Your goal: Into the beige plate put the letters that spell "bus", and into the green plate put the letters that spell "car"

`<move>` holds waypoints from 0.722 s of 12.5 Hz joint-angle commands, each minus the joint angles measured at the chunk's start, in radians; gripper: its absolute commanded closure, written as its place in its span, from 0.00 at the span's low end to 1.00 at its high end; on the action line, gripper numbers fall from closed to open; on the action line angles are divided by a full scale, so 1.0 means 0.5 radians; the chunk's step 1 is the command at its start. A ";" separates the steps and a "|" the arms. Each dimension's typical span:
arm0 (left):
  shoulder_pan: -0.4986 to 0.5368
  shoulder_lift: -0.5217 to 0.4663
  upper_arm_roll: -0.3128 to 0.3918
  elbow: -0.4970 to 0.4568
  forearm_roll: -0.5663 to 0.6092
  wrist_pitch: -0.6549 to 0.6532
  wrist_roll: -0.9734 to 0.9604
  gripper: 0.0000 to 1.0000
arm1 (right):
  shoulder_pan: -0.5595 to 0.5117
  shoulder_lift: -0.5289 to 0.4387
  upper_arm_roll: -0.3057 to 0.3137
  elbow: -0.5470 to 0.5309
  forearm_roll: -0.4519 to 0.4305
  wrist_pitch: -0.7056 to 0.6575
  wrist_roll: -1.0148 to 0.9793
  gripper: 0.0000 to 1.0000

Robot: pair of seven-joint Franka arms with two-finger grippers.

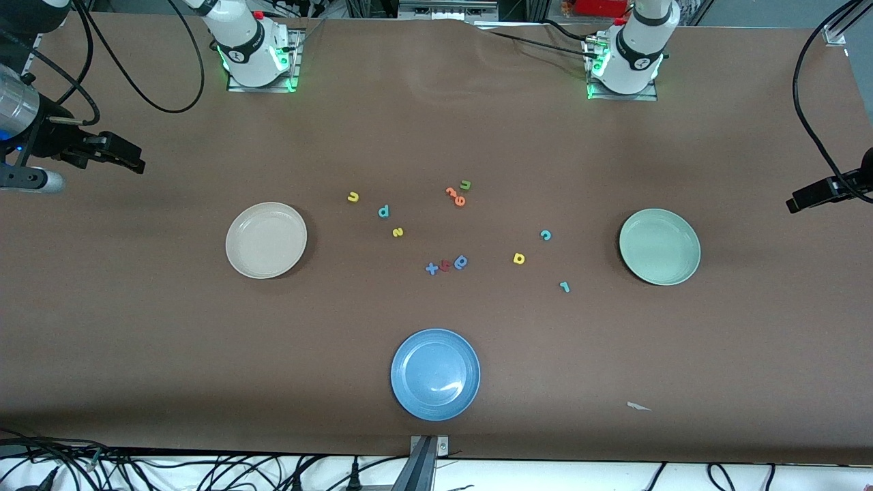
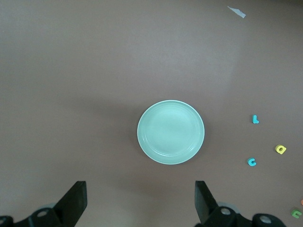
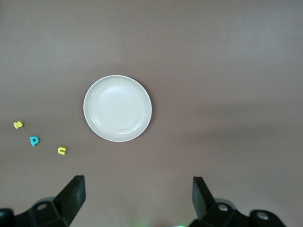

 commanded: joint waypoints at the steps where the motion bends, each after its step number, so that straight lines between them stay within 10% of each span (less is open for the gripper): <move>1: -0.007 -0.016 -0.014 -0.030 0.056 0.012 0.005 0.00 | 0.000 -0.028 0.015 -0.023 -0.015 0.035 -0.017 0.00; 9: -0.010 0.000 -0.014 -0.030 0.043 0.009 -0.020 0.00 | 0.009 -0.025 0.015 -0.023 -0.009 0.029 -0.020 0.00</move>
